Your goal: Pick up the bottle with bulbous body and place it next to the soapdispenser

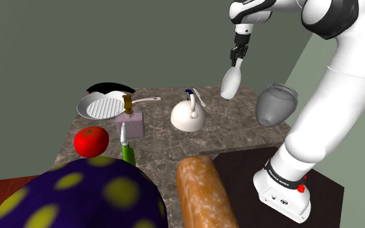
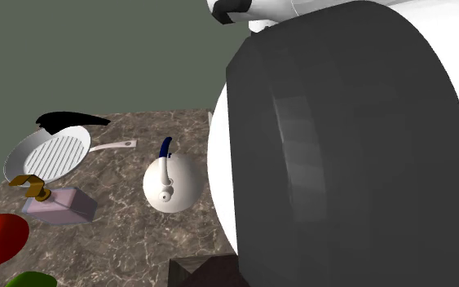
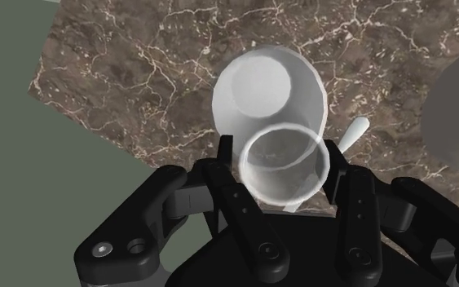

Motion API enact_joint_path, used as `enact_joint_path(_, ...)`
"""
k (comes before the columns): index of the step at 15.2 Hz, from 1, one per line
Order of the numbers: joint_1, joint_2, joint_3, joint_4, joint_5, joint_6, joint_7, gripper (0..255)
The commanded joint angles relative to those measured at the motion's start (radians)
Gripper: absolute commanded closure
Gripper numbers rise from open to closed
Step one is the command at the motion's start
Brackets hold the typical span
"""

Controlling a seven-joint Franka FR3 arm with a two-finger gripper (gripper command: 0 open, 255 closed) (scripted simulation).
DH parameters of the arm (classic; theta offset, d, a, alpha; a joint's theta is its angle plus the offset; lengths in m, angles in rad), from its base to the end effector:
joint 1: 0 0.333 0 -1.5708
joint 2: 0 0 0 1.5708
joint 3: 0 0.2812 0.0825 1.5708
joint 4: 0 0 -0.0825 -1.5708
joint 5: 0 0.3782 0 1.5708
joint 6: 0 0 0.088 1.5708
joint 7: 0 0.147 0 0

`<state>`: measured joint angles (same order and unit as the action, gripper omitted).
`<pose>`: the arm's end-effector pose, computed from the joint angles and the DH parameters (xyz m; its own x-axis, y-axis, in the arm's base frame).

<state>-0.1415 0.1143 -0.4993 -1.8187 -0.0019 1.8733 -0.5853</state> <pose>0.4641 -0.3397 0.4020 0.9961 -0.0540 -0.0693 -0.0526 -0.9984 0.0217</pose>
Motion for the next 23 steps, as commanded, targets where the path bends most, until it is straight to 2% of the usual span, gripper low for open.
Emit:
enact_joint_path(1, -0.001, -0.002, -0.001, 0.026, -0.001, -0.028, -0.003, 255)
enact_joint_path(23, -0.012, 0.016, -0.008, 0.344, 0.008, -0.329, -0.020, 255)
